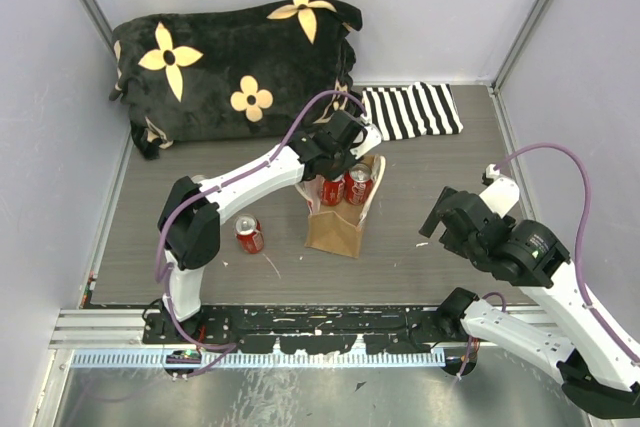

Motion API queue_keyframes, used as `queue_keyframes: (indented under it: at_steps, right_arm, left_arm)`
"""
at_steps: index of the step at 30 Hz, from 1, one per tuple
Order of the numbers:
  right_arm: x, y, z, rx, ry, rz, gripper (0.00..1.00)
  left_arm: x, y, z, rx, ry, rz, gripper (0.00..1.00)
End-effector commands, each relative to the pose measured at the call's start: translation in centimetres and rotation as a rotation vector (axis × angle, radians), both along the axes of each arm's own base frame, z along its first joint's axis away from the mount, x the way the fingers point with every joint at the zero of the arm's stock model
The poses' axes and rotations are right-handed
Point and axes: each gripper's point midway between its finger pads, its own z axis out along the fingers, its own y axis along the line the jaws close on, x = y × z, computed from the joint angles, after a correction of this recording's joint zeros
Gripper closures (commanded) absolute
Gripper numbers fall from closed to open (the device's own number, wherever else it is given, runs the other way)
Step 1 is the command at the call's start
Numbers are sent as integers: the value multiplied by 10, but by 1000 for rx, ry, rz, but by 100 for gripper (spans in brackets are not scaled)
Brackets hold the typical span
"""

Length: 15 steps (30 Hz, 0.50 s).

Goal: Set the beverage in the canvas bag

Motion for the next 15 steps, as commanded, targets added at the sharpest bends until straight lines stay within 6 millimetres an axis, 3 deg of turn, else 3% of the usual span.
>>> queue_keyframes:
  at_steps: [1, 6, 10, 15]
  right_arm:
    - [4, 0, 8, 21, -35, -15, 0]
    - [6, 3, 8, 15, -36, -7, 0]
    - [9, 6, 8, 11, -36, 1, 0]
    - [12, 9, 6, 9, -33, 8, 0]
  left_arm:
    - [-2, 10, -19, 58, 28, 14, 50]
    - [2, 6, 22, -5, -28, 18, 37]
    - [2, 5, 48, -51, -59, 18, 35]
    - [-2, 5, 66, -85, -58, 18, 35]
